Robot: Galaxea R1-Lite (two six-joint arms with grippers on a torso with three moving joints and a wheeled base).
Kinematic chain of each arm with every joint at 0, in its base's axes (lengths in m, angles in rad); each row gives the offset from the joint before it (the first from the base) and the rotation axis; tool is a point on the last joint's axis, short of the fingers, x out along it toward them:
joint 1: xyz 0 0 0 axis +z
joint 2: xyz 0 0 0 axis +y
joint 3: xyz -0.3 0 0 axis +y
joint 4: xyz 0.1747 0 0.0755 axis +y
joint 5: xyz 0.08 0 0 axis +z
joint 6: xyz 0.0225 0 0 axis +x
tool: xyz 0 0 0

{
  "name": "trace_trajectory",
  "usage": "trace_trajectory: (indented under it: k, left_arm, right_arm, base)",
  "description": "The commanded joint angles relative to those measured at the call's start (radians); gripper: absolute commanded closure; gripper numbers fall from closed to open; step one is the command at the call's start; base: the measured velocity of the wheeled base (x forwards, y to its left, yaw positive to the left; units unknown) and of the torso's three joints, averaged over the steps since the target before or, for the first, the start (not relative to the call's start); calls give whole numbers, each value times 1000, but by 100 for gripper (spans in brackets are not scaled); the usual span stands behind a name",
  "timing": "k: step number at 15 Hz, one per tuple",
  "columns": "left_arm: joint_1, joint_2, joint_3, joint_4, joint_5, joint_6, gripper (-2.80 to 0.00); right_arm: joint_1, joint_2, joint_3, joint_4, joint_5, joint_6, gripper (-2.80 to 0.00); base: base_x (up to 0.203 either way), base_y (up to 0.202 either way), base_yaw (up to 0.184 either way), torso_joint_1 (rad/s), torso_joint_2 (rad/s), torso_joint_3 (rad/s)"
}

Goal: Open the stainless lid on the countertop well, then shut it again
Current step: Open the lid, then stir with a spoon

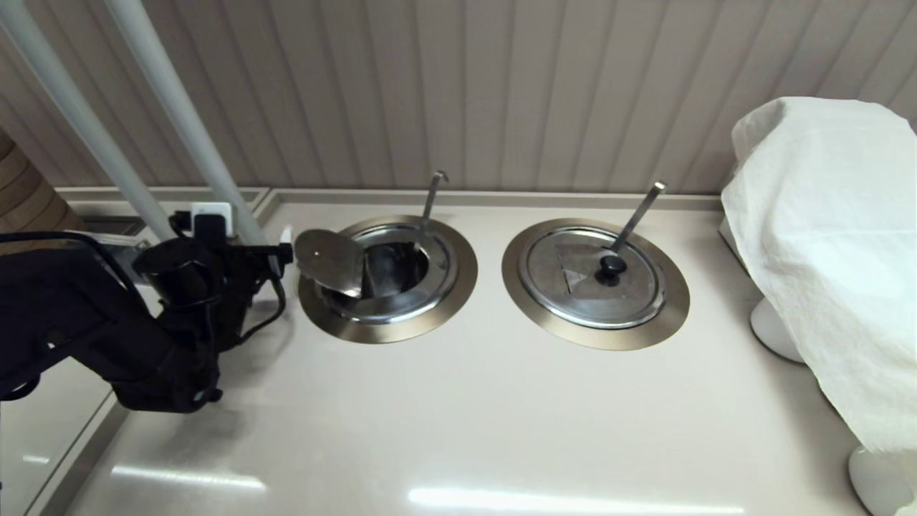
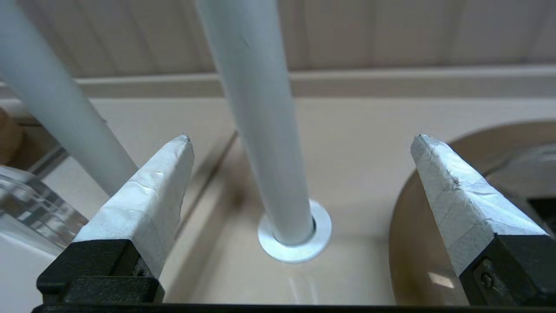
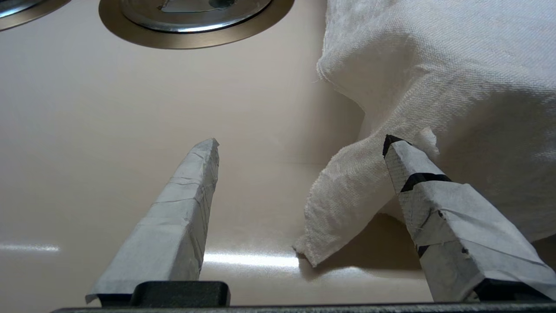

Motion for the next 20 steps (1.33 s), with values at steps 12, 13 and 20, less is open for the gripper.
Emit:
trace_trajectory:
  k: [12,13,20]
  left_arm:
    - [-303,-92,-252,494,-118,-116,-280]
    - [-309,-35,-309,512,-123,-116,-280]
    - [-345,181,-477,533,-134,-122,-280]
  right_arm:
    - [0,1,0,0,1,-1,-280]
    - [0,1,0,0,1,-1,-280]
    - [0,0,0,0,1,-1,-280]
  base:
    - [0,0,0,0,0,0]
    - [0,0,0,0,0,0]
    - [0,0,0,0,0,0]
